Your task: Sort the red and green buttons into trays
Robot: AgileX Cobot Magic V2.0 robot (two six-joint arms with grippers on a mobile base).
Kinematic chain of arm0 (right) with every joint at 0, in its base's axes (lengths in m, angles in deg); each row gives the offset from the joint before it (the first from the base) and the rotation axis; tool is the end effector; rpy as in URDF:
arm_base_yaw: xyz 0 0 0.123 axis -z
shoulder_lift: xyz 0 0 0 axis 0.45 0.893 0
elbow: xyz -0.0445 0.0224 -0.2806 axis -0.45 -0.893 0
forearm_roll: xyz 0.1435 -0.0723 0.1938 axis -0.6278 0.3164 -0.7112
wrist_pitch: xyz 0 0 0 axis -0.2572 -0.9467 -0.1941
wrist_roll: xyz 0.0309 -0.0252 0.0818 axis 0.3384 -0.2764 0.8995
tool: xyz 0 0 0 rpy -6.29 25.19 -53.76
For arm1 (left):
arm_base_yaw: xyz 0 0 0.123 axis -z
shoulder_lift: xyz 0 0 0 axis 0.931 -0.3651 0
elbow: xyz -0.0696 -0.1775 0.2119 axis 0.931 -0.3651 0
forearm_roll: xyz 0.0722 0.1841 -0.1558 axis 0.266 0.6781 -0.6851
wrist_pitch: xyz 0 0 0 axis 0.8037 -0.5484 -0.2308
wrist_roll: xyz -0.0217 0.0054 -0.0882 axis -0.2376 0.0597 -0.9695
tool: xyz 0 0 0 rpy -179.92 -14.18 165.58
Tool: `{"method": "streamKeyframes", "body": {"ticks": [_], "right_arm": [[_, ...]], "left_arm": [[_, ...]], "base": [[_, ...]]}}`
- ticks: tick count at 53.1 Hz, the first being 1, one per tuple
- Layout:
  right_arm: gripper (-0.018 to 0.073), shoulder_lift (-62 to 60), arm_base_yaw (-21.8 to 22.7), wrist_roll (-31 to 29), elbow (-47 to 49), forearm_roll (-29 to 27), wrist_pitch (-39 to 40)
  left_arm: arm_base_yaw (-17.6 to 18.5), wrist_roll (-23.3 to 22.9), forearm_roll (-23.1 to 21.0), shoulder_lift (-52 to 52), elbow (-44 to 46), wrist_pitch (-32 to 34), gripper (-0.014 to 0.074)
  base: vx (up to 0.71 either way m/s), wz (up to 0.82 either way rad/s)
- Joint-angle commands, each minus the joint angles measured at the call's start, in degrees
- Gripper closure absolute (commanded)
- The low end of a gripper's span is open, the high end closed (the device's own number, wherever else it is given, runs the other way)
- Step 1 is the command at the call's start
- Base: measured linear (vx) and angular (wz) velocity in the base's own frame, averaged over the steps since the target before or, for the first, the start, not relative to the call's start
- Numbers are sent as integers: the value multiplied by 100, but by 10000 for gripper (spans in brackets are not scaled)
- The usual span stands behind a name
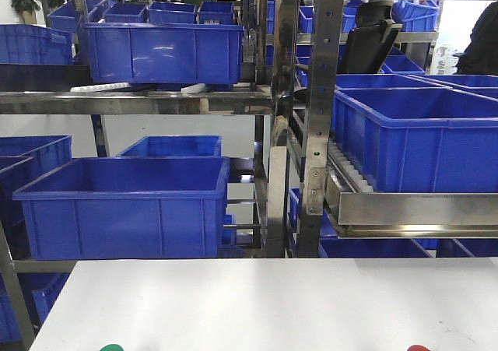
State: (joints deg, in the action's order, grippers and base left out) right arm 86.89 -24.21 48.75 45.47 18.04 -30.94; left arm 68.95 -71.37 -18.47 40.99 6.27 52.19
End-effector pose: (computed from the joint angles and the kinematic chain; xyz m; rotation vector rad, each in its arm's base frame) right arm 0.0560 -0.0031 0.1853 0.1499 1.6868 0.0564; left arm 0.0562 -0.0003 0.2070 -0.0041 1.4641 -0.0151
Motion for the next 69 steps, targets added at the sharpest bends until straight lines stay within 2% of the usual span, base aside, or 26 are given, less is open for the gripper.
{"method": "streamKeyframes", "body": {"ticks": [1, 42, 52, 55, 58, 61, 66, 69], "right_arm": [[569, -36, 27, -64, -20, 37, 497], [569, -36, 27, -73, -18, 43, 594], [569, -36, 27, -166, 27, 48, 1398], [569, -36, 27, -286, 191, 48, 1593], [569, -26, 27, -437, 511, 62, 1591], [569, 88, 27, -703, 929, 68, 1591], [569, 664, 27, -1018, 1775, 61, 1591], [569, 1194, 27, -1128, 2216, 61, 1600]], "left_arm": [[1, -8, -34, 70, -29, 497, 602], [1, -8, -34, 70, -24, 503, 602], [1, -34, -34, 70, 38, 1456, 602], [1, -232, -141, 70, 63, 1628, 602], [1, -509, -394, 64, 229, 1399, 602], [1, -586, -547, -32, 513, 987, 602], [1, -586, -413, -543, 1090, 535, 602], [1, -586, -285, -1073, 1529, 495, 602]], "base": [[0, 0], [0, 0], [0, 0], [0, 0], [0, 0], [0, 0], [0, 0], [0, 0]]}}
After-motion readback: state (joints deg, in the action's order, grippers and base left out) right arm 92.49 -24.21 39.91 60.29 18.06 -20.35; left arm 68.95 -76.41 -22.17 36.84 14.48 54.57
